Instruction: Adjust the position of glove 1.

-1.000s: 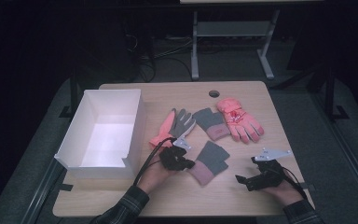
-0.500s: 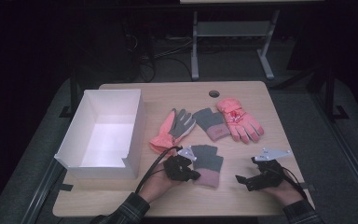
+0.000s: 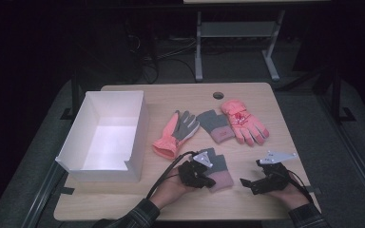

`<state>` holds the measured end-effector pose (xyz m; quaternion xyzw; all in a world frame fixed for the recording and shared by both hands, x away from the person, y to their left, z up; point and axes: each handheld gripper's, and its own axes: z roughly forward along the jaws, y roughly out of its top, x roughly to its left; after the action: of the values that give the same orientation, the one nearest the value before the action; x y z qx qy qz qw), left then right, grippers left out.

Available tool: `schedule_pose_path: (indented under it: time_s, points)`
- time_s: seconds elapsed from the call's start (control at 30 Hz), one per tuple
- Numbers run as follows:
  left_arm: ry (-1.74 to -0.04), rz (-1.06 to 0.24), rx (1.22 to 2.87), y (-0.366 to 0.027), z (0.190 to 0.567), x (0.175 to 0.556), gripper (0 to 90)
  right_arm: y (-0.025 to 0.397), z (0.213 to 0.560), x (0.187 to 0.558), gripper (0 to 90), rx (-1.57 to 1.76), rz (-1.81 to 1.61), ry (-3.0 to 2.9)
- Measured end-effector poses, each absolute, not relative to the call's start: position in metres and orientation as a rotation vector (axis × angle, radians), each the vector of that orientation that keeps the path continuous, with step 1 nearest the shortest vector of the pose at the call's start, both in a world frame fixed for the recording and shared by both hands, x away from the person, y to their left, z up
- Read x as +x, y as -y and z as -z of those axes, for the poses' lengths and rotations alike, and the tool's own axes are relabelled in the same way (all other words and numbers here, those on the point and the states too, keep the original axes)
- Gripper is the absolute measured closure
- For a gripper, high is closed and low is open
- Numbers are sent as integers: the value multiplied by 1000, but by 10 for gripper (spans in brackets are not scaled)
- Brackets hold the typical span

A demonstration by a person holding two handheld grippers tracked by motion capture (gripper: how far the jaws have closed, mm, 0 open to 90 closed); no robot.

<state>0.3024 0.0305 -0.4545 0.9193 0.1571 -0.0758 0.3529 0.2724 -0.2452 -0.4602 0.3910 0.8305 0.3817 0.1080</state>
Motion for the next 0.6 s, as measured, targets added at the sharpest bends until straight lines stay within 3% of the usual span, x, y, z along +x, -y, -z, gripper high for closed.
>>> schedule_pose_path:
  time_s: [0.33, 0.6]
  points:
    - [-387, 218, 2361, -13, 457, 305, 897, 245, 460, 272, 15, 1143, -1124, -2444]
    - [-447, 117, 2333, -23, 443, 327, 896, 246, 460, 272, 15, 1155, -1127, -2442]
